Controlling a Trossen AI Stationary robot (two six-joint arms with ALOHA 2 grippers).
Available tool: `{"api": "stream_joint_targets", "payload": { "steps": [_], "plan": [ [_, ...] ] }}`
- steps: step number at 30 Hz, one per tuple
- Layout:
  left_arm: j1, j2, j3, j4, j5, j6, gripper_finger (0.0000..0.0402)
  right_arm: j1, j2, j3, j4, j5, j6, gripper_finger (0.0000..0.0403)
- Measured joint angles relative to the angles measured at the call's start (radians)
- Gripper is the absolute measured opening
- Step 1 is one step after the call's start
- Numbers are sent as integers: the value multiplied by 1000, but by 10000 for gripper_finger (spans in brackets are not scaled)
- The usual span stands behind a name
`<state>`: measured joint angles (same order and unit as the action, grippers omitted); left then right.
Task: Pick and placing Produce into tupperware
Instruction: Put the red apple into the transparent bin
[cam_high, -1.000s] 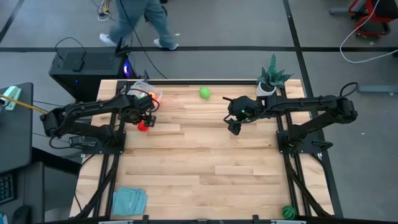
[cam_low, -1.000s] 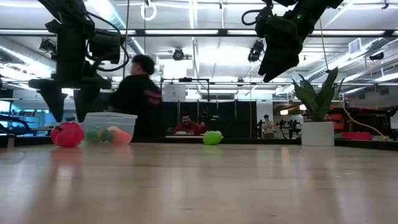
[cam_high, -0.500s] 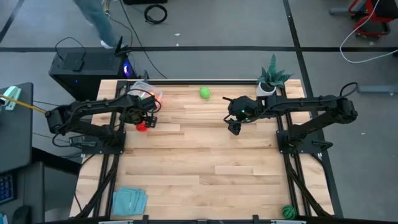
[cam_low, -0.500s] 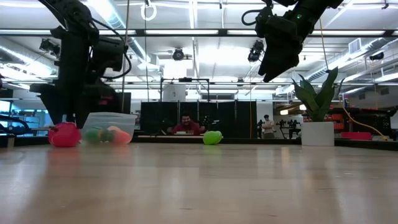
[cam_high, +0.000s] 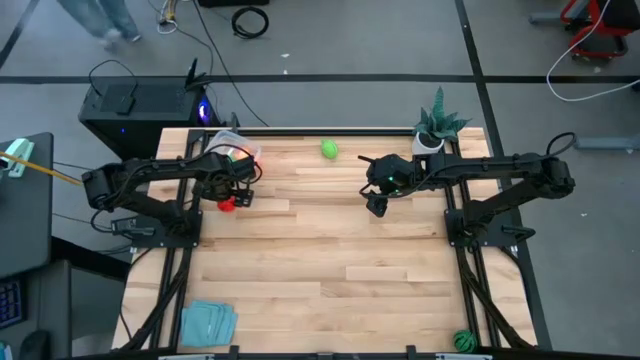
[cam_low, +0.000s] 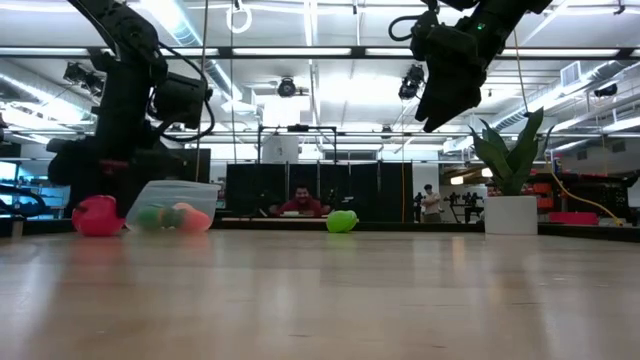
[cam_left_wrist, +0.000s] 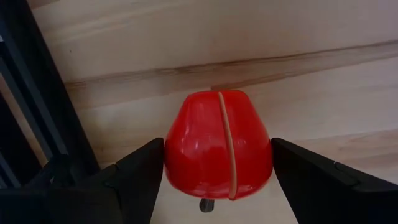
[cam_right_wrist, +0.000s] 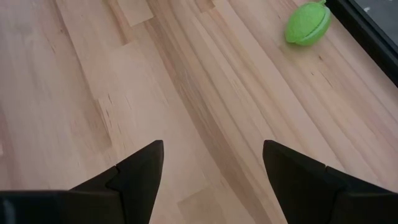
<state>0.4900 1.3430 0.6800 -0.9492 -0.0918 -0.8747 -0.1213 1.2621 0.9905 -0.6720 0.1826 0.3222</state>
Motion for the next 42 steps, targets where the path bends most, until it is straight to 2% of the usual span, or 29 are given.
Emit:
{"api": "stream_joint_targets", "payload": {
  "steps": [25, 30, 37, 42],
  "plan": [
    [0, 1, -1, 12, -21, -56, 295, 0, 0, 0, 18, 0, 0, 280],
    [0, 2, -3, 15, -77, -56, 295, 0, 0, 0, 18, 0, -6, 280],
    [1, 2, -3, 10, -79, -57, 295, 0, 0, 0, 18, 0, -11, 280],
    [1, 1, -3, 0, -78, -57, 281, 0, 0, 0, 17, 0, -11, 280]
  ]
}}
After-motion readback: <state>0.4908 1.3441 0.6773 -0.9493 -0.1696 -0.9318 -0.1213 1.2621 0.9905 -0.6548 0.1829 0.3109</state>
